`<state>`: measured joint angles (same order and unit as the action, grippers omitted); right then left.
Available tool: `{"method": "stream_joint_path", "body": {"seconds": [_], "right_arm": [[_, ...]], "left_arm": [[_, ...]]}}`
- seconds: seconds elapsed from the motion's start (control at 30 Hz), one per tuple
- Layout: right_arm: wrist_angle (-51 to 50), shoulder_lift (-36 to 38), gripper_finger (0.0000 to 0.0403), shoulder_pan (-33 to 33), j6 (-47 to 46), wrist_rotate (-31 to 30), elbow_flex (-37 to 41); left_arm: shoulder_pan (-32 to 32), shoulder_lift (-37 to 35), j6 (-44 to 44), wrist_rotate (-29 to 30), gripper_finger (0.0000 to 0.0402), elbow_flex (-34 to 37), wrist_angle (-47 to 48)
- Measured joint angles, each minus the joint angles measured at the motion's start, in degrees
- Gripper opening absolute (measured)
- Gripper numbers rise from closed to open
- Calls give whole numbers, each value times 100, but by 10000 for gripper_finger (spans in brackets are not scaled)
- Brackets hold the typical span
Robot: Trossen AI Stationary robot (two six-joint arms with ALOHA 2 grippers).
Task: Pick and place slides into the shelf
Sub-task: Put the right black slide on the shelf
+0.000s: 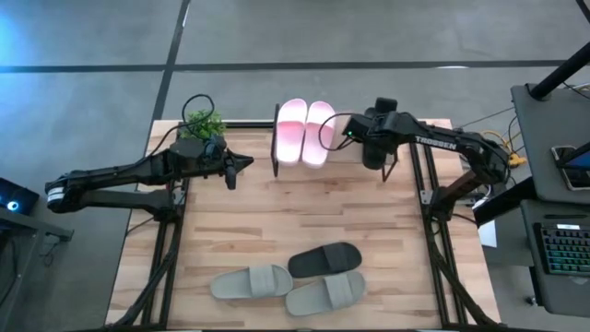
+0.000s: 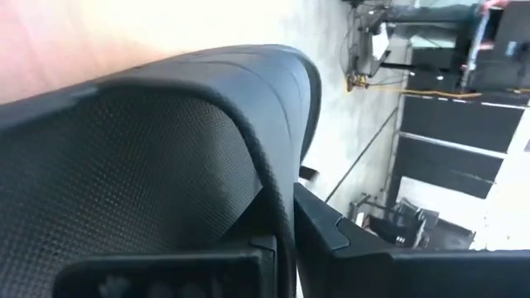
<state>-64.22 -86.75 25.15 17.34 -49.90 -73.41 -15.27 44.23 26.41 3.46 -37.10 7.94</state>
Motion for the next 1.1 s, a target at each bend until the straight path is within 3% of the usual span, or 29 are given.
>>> {"method": "stream_joint_path", "body": {"seconds": [0.43, 0.9, 1.1], "right_arm": [[110, 274, 13, 72, 767, 25, 283], [353, 348, 13, 81, 847, 103, 382], [360, 375, 55, 112, 817, 233, 406]], "left_arm": [[0, 0, 15, 138, 11, 0, -2], [0, 0, 16, 282, 11, 0, -2], [-2, 0, 15, 306, 11, 0, -2]]}}
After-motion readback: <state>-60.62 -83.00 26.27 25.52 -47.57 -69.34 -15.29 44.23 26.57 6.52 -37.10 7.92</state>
